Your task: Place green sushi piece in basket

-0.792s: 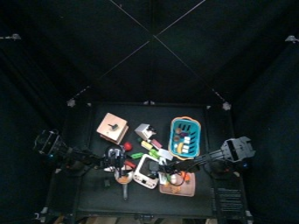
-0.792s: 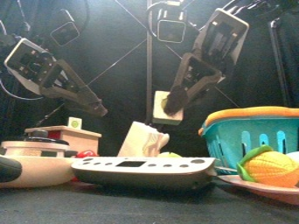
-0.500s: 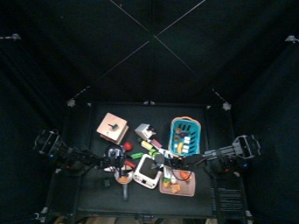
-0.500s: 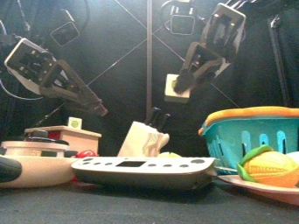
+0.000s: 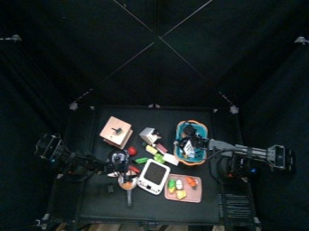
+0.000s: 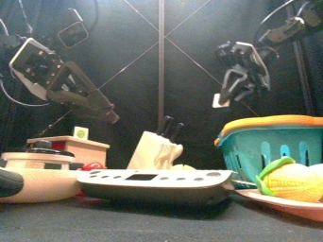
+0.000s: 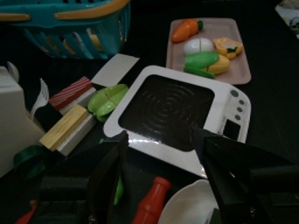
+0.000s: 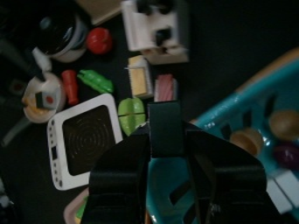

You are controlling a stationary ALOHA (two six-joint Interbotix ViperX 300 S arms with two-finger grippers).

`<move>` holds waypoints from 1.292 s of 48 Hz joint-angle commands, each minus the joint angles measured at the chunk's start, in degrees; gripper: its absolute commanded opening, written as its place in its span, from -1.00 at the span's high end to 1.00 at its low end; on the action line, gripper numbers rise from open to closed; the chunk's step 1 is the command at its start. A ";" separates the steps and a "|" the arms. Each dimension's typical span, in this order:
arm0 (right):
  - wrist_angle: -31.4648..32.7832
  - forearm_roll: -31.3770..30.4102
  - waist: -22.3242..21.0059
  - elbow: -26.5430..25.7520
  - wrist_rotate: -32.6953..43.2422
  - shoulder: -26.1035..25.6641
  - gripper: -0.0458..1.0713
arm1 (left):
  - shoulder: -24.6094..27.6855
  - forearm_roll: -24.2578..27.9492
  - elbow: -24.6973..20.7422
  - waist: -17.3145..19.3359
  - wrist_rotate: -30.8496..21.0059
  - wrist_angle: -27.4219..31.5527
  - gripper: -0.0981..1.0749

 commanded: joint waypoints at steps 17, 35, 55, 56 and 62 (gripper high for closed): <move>-0.26 -1.14 -1.14 4.66 0.97 0.79 -0.14 | 2.72 -3.60 -5.01 2.20 -0.18 -9.14 -0.75; -0.62 -1.14 -0.44 4.39 0.88 2.72 -0.63 | 5.45 -9.49 -6.33 2.55 -0.09 -12.04 -0.75; -0.70 -1.58 0.35 4.04 0.97 2.81 -0.65 | 5.80 -9.49 -5.89 2.55 -0.18 -12.04 -0.75; -0.70 -1.58 0.44 4.04 0.97 2.81 -0.65 | 5.80 -9.58 -5.89 2.55 -0.18 -12.04 -0.75; -0.62 -1.58 0.70 4.04 0.97 2.81 -0.65 | 6.15 -9.93 -5.98 2.55 -0.18 -12.04 -0.75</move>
